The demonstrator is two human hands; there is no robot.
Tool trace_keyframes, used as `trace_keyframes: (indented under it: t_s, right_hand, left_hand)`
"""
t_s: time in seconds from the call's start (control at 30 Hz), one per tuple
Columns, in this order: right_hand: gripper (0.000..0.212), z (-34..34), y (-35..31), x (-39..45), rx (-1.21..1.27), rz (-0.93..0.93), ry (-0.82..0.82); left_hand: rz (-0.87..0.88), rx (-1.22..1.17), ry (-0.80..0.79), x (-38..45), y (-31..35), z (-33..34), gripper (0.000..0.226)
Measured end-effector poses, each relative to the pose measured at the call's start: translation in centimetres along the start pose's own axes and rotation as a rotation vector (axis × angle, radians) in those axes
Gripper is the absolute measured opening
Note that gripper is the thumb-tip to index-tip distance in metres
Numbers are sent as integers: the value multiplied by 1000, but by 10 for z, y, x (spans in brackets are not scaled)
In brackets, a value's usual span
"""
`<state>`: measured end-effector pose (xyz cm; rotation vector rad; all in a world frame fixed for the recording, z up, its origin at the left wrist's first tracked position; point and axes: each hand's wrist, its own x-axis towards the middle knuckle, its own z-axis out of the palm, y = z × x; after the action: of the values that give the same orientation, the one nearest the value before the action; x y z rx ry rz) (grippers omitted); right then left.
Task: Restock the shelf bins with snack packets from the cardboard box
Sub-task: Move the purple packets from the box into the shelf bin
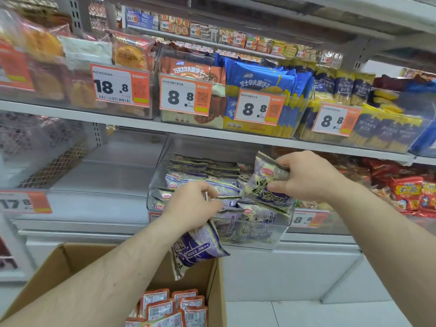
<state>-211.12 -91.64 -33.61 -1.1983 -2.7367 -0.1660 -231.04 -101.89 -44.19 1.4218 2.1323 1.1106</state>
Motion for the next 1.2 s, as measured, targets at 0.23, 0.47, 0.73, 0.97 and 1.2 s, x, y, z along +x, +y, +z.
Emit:
trace_keyframes:
  t_s: [0.23,0.47,0.73,0.97,1.2]
  right_hand:
    - [36,-15,-44,-23,543,-173,-342]
    - [49,17,-116,-13,328,-309,-474]
    - [43,15,-126,-11,387,-203,-479]
    - [19,9,-126,-4,662,-73,-525]
    - [24,4,-150,-3,543,-89,-376]
  left_hand:
    - [-236,-179,344,-6,-14,-33,32]
    - [-293,-259,292,-7,-11,-41,43]
    - [-288,-610,-85,-20,-6,-66,59]
    - [-20,-519,-573,-53,-47,-76,128]
    - [-12,-564,-459,-60,-43,-79,72]
